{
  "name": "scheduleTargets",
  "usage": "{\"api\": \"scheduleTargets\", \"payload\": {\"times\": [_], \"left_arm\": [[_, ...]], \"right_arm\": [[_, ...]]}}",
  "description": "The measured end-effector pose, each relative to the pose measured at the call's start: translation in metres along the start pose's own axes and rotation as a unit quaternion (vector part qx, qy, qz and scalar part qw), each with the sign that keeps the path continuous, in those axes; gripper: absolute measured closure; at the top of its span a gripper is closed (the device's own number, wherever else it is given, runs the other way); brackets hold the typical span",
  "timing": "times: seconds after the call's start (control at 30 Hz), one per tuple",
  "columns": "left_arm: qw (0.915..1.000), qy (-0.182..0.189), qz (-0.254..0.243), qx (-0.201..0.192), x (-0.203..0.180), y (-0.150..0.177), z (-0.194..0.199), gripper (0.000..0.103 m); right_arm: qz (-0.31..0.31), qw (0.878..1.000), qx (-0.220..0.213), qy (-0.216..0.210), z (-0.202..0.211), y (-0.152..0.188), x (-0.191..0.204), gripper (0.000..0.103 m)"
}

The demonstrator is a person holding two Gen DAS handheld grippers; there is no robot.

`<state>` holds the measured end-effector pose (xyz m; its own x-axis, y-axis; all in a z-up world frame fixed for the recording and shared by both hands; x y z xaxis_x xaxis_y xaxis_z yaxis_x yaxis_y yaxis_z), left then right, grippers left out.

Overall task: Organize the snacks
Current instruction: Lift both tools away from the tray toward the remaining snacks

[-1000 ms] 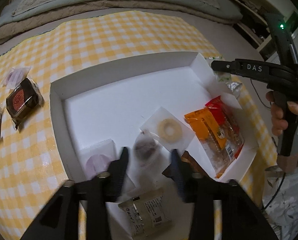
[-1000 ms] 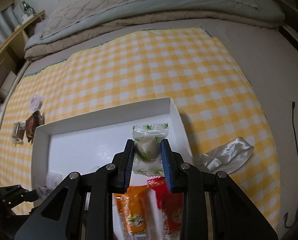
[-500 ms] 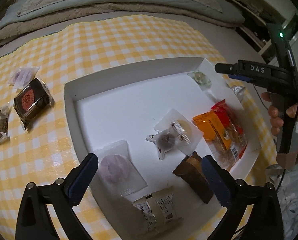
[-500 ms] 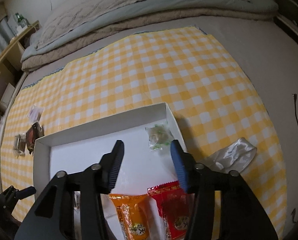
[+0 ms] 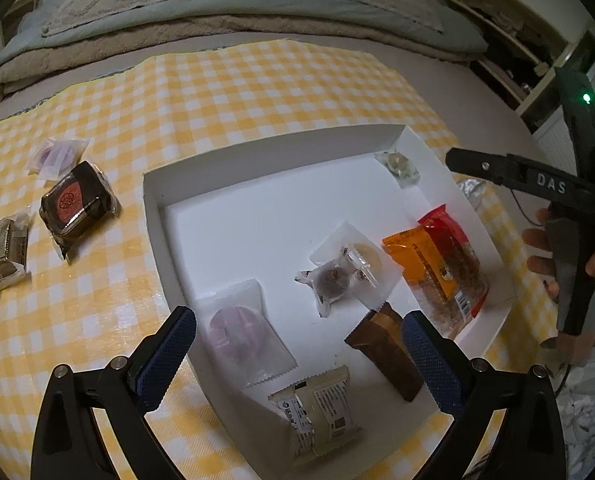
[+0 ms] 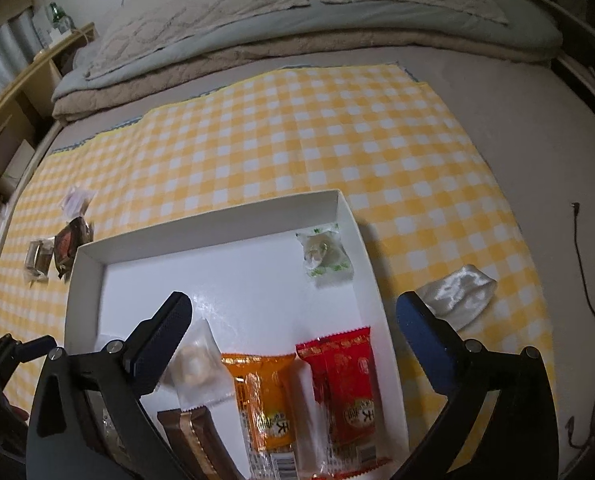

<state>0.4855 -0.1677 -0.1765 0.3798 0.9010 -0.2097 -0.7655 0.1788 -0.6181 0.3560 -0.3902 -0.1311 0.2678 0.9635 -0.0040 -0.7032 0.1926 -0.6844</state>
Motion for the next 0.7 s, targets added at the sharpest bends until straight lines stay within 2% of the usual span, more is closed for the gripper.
{"api": "scheduleTargets", "payload": {"times": [0.1,0.33,0.7], "left_arm": [[1.0000,0.001,-0.002,-0.004,0.000,-0.001,0.006,0.000],[0.9997,0.001,-0.007,-0.022,0.000,-0.005,0.029,0.000],[0.9970,-0.010,-0.013,-0.075,0.010,-0.016,0.083,0.000]], "right_arm": [[-0.002,1.000,-0.005,-0.004,0.007,0.000,0.000,0.000],[0.011,1.000,-0.022,0.015,0.028,0.001,-0.001,0.000],[0.034,0.997,-0.066,0.021,0.069,-0.005,0.012,0.000]]}}
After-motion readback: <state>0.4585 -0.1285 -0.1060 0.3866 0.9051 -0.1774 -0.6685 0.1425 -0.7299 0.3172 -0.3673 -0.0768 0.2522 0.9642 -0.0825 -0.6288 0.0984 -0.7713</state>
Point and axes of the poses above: each gripper's, at about its wrist camera, not at the fingertips, and z roughly against the way its jaws point, x to its left, y to its underside, the point moved 4 cm from there along -z, roughly the way its jaws point, and after that the axes turned 14 degrees about -x, right-handed, at the moved point
